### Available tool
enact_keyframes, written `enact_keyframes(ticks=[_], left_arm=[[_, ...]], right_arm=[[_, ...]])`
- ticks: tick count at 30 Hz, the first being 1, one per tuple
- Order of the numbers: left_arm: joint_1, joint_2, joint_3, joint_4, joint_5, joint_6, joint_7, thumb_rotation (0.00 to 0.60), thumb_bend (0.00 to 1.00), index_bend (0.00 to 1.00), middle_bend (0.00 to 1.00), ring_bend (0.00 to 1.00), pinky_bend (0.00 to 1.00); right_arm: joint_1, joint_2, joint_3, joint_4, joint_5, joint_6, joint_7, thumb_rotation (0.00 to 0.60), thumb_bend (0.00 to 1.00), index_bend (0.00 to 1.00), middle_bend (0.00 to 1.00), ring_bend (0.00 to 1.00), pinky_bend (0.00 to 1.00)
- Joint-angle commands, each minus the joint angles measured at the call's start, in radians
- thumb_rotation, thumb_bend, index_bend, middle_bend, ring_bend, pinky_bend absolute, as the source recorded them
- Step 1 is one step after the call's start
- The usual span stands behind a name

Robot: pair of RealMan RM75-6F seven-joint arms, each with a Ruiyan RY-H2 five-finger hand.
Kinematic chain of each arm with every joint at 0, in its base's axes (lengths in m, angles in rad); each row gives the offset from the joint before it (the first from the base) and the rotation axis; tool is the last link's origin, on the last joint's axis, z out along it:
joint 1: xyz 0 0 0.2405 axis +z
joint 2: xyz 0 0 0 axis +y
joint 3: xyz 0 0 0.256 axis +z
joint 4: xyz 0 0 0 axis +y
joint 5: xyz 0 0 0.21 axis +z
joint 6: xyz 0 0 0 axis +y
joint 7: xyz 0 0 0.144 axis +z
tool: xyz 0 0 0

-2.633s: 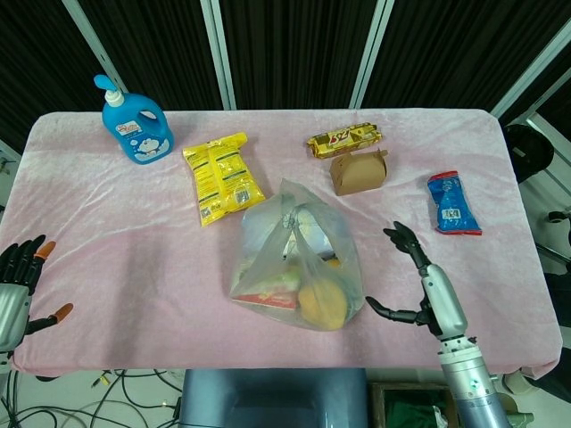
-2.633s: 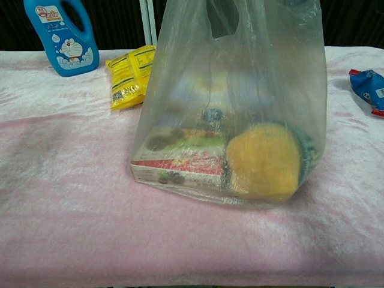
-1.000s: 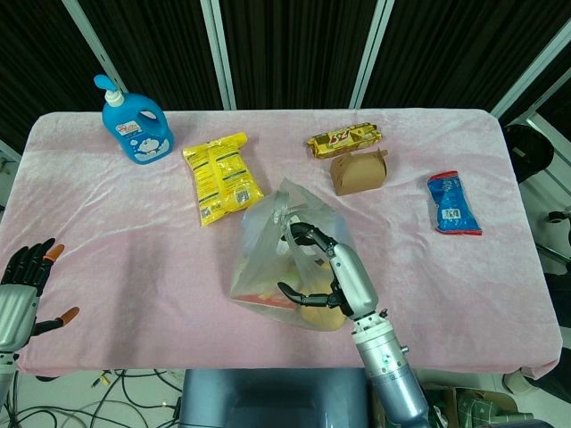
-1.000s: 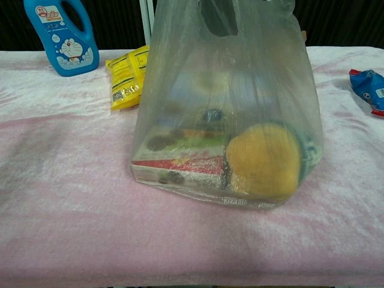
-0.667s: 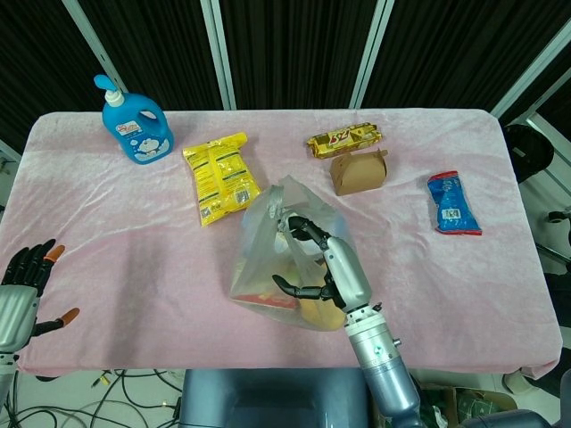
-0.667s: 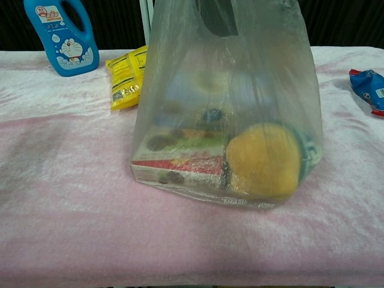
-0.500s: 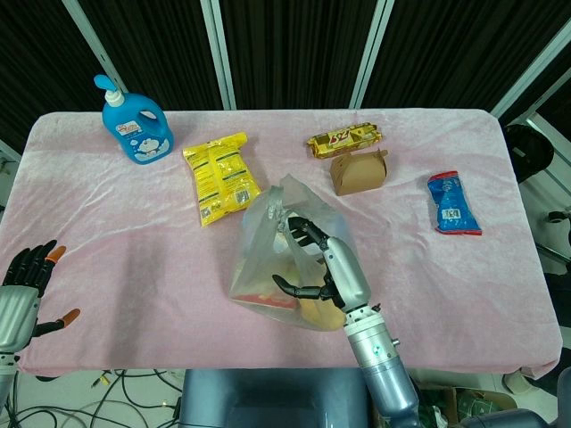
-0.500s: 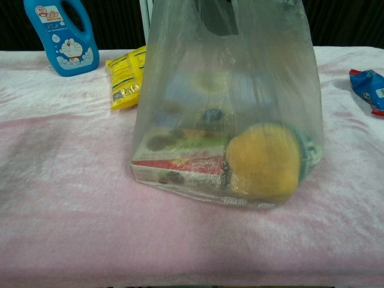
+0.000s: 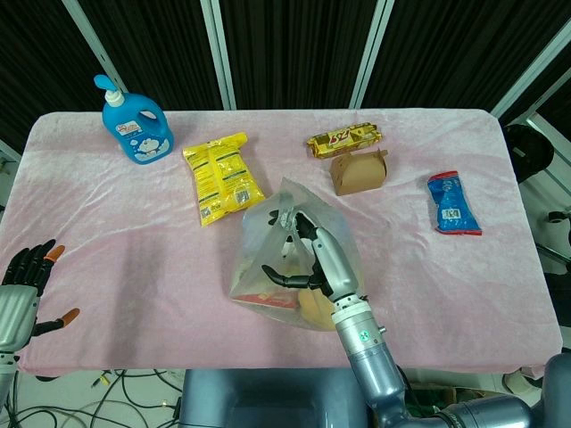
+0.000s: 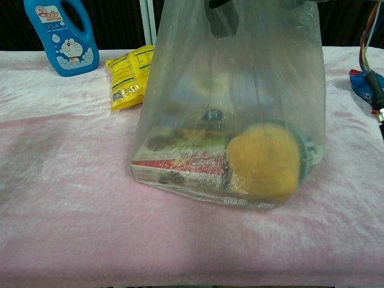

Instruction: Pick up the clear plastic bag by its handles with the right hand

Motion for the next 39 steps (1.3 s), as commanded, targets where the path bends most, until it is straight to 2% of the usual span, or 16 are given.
enact_keyframes(ticks=[1,7,19,21,24,27,32,37,39], left_arm=[[0.0,0.001,0.0,-0.002,-0.002,-0.002,0.0,0.6,0.0,0.0,0.0,0.0,0.01],[0.0,0.002,-0.001,-0.005,-0.007,-0.005,0.004,0.6,0.0,0.0,0.0,0.0,0.01],[0.0,0.002,0.005,-0.009,-0.003,-0.01,0.009,0.6,0.0,0.0,0.0,0.0,0.02],[0.0,0.002,0.005,-0.009,-0.003,-0.011,0.01,0.6,0.0,0.0,0.0,0.0,0.02],[-0.001,0.002,0.006,-0.01,-0.002,-0.012,0.011,0.6,0.0,0.0,0.0,0.0,0.02],[0.0,0.002,0.005,-0.009,-0.002,-0.011,0.013,0.6,0.0,0.0,0.0,0.0,0.02],[0.0,0.002,0.005,-0.009,-0.003,-0.012,0.012,0.6,0.0,0.0,0.0,0.0,0.02],[-0.001,0.001,0.005,-0.008,-0.003,-0.013,0.013,0.6,0.0,0.0,0.0,0.0,0.02],[-0.001,0.001,0.005,-0.009,-0.003,-0.014,0.013,0.6,0.0,0.0,0.0,0.0,0.02]], right_arm=[[0.007,-0.006,0.003,-0.013,0.014,0.002,0.009,0.6,0.18,0.24,0.26,0.27,0.33],[0.023,-0.018,0.036,-0.03,0.073,-0.035,0.069,0.6,0.18,0.24,0.26,0.27,0.33],[0.042,0.059,0.228,-0.03,0.368,-0.211,0.281,0.6,0.18,0.24,0.27,0.28,0.33],[0.044,0.084,0.262,-0.03,0.43,-0.245,0.314,0.6,0.19,0.29,0.33,0.34,0.38],[0.045,0.121,0.29,-0.03,0.5,-0.269,0.346,0.6,0.31,0.47,0.52,0.52,0.54],[0.053,0.138,0.308,-0.03,0.541,-0.251,0.367,0.6,0.35,0.61,0.66,0.66,0.66],[0.071,0.159,0.338,-0.03,0.622,-0.24,0.41,0.6,0.4,0.71,0.78,0.77,0.77],[0.09,0.187,0.36,-0.018,0.671,-0.251,0.436,0.6,0.42,0.74,0.81,0.8,0.8],[0.097,0.195,0.364,-0.014,0.682,-0.255,0.44,0.6,0.46,0.77,0.83,0.83,0.83]])
